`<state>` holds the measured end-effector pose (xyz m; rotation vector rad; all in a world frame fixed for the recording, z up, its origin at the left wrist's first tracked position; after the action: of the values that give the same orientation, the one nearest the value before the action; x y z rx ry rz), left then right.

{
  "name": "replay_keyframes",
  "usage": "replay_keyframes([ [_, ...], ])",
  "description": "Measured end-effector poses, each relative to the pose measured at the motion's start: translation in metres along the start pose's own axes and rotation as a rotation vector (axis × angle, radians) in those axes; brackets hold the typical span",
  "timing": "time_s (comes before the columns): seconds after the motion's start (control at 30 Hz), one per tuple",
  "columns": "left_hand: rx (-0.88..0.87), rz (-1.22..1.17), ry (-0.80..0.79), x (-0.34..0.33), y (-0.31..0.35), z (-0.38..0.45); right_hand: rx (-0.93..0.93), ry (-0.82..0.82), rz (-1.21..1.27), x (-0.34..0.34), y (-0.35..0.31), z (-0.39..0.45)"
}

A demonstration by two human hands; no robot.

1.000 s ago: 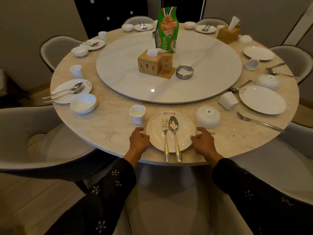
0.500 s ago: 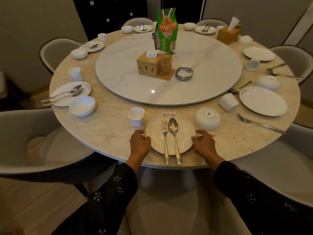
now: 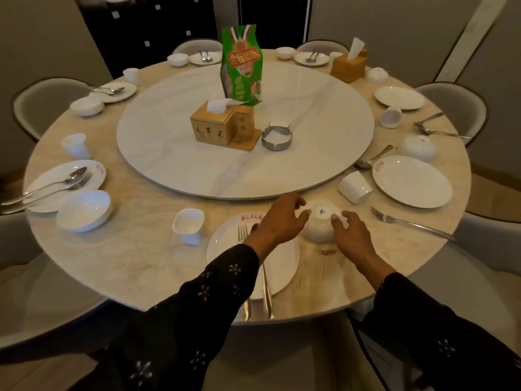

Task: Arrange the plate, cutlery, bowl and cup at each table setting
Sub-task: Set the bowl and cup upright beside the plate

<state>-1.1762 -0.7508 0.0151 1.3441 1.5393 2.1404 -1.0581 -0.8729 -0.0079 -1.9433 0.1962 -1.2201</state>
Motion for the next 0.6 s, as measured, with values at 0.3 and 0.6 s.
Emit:
replay_keyframes([
  [0.3, 0.273, 0.324, -0.273, -0.051, -0.014, 0.058, -0.041, -0.001, -0.011, -0.019, 0.021, 0.027],
  [0.6, 0.47, -0.172, 0.008, -0.061, 0.002, 0.048, -0.223, -0.003, 0.286, -0.017, 0.016, 0.024],
])
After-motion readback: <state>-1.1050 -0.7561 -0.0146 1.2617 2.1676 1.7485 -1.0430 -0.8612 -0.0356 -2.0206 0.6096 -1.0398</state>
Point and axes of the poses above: each hand's wrist, its own z-axis towards the middle knuckle, its own x-axis out of the back of the hand, y = z × x, the point moved 2 cm from there along z, towards the middle knuckle, and after that the axes turned 9 degrees about -z, right-handed, at the moved point
